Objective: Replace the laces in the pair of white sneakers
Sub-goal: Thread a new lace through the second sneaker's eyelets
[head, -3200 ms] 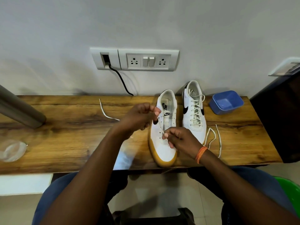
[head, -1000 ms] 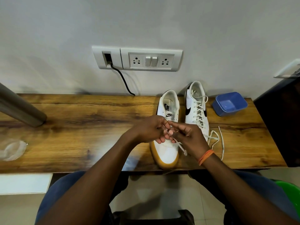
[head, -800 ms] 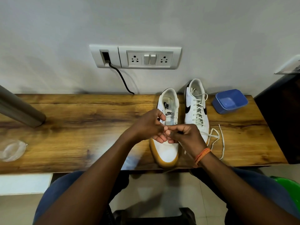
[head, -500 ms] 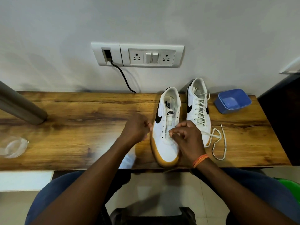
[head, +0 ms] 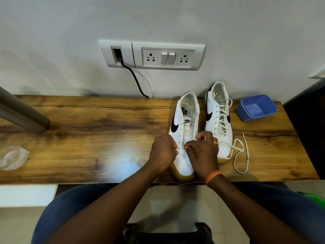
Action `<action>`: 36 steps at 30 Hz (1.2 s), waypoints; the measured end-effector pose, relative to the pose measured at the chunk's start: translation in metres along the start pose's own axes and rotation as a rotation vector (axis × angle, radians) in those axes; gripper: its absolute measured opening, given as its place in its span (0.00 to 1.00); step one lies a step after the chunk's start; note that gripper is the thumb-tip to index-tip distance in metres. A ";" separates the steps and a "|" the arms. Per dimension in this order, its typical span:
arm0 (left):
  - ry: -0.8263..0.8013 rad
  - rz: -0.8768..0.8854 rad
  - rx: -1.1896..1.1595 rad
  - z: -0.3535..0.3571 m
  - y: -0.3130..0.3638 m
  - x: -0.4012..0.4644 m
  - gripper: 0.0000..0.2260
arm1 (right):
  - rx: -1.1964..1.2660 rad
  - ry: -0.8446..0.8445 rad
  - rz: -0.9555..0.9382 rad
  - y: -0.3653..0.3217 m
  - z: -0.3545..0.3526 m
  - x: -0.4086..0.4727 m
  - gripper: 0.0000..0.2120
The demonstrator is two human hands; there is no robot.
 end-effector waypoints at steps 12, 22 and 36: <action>0.047 -0.108 -0.251 -0.001 -0.013 -0.005 0.10 | 0.082 -0.371 0.284 0.008 0.017 0.024 0.12; 0.167 -0.073 -0.355 0.003 -0.020 -0.020 0.04 | 0.114 -0.552 0.323 0.004 0.023 0.026 0.04; 0.171 -0.018 -0.367 0.009 -0.022 -0.018 0.05 | -0.024 -0.683 0.252 0.010 0.037 0.037 0.10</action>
Point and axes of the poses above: each hand's wrist, its own x-axis towards the middle knuckle, its own z-axis out of the palm, y = z × x, the point moved 7 cm from there along x, towards the middle knuckle, and after that the axes turned 3 degrees about -x, right-handed, at the moved point
